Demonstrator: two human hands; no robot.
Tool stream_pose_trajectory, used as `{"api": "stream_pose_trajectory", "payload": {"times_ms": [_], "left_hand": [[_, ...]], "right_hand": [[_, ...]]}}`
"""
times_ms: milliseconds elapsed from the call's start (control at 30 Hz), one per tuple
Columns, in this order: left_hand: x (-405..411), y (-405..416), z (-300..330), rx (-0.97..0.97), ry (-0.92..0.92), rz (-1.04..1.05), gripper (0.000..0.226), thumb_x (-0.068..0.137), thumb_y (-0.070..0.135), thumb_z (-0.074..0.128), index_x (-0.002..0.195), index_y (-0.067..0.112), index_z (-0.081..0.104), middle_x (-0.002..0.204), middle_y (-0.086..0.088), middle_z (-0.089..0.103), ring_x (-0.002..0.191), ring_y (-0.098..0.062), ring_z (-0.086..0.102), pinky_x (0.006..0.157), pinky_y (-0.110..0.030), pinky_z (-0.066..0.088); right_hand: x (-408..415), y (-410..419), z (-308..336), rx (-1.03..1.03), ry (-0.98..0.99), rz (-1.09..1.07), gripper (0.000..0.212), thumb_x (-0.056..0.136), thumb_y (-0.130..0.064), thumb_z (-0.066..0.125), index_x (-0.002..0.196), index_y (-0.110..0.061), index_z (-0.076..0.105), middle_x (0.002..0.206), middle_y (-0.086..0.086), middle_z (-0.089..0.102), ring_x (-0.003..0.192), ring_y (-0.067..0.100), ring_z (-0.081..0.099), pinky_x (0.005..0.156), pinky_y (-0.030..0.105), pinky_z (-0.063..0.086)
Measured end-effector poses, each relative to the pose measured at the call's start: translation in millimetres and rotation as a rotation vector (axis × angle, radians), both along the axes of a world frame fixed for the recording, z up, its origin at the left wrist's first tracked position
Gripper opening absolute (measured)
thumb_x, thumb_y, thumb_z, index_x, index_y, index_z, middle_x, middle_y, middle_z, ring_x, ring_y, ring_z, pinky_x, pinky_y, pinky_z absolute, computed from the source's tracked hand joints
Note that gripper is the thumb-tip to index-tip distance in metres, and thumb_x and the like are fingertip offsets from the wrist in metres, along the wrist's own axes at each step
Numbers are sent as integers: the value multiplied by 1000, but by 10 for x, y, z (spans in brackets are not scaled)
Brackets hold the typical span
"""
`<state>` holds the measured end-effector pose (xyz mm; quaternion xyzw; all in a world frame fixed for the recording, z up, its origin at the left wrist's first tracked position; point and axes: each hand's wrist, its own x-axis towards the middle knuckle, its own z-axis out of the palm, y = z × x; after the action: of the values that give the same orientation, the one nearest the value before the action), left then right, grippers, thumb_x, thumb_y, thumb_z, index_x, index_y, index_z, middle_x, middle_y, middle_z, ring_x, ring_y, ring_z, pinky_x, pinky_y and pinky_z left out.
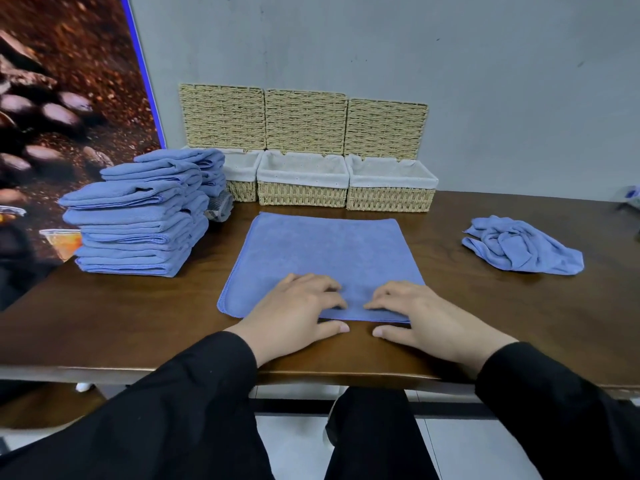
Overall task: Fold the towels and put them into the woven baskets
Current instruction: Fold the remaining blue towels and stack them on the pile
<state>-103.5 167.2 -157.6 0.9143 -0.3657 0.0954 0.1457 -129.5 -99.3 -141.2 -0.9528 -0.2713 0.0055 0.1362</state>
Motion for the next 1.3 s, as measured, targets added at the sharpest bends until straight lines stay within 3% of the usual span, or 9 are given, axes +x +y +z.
{"api": "stream_pose_trajectory", "payload": {"times_ms": [100, 267, 400, 567, 667, 733, 900, 1100, 1300], "left_hand": [[-24, -122, -17, -13, 51, 41, 34, 95, 59, 55, 116, 33, 64, 124, 15, 55, 118, -9, 46, 103, -32, 33], [-34, -253, -45, -52, -7, 141, 27, 99, 51, 53, 116, 31, 56, 114, 13, 52, 108, -12, 46, 98, -33, 34], [-12, -161, -55, -13, -139, 313, 34, 96, 17, 48, 129, 26, 50, 115, 4, 57, 107, -22, 51, 91, -38, 39], [75, 552, -73, -76, -159, 478, 35, 85, 3, 58, 112, 24, 62, 98, 4, 65, 91, -27, 62, 76, -39, 45], [81, 919, -11, -354, 5, 486, 17, 92, 10, 66, 100, 25, 67, 92, 10, 67, 85, -11, 62, 74, -24, 45], [81, 1027, 62, -506, 164, 486, 12, 97, 19, 65, 96, 30, 70, 89, 15, 70, 82, 0, 61, 70, -12, 41], [142, 1078, 168, -596, 307, 512, 27, 102, 32, 57, 80, 17, 64, 63, 4, 49, 54, -5, 38, 55, -25, 29], [298, 1142, 225, -682, 451, 603, 50, 96, 39, 62, 77, -5, 47, 68, -4, 39, 64, -19, 33, 66, -38, 24], [547, 1048, 477, -578, 281, 626, 49, 97, 37, 62, 70, -1, 45, 63, -8, 40, 57, -17, 36, 58, -32, 23]], "right_hand": [[85, 99, -105, -32, -68, 1, 38, 99, -55, 48, 132, -39, 60, 120, -22, 49, 113, 1, 43, 100, 29, 37], [145, 248, -139, -43, -264, -68, 10, 95, -24, 54, 99, -29, 62, 89, -14, 47, 81, 9, 43, 72, 30, 37], [159, 232, -102, -86, -234, -231, 21, 93, -17, 53, 112, -27, 57, 103, -10, 54, 93, 14, 53, 69, 30, 44], [130, -56, -87, 85, -287, -363, 20, 89, -5, 58, 94, -24, 58, 90, -11, 51, 84, 12, 49, 68, 30, 43], [106, -173, -37, 386, -196, -435, 15, 96, -12, 59, 93, -26, 63, 84, -10, 62, 79, 7, 57, 65, 20, 41], [133, -217, -4, 509, -120, -459, 15, 99, -21, 60, 92, -32, 66, 80, -5, 67, 75, 10, 60, 67, 28, 45], [199, -277, 96, 646, -23, -508, 15, 100, -34, 60, 91, -28, 69, 84, 8, 69, 74, 25, 60, 67, 35, 41], [238, -315, 234, 584, 15, -497, 18, 100, -37, 60, 88, -27, 70, 81, 5, 71, 79, 24, 66, 68, 38, 46], [629, -402, 348, 567, 9, -540, 29, 99, -39, 60, 85, -14, 67, 83, 22, 67, 63, 30, 54, 64, 34, 38]]}}
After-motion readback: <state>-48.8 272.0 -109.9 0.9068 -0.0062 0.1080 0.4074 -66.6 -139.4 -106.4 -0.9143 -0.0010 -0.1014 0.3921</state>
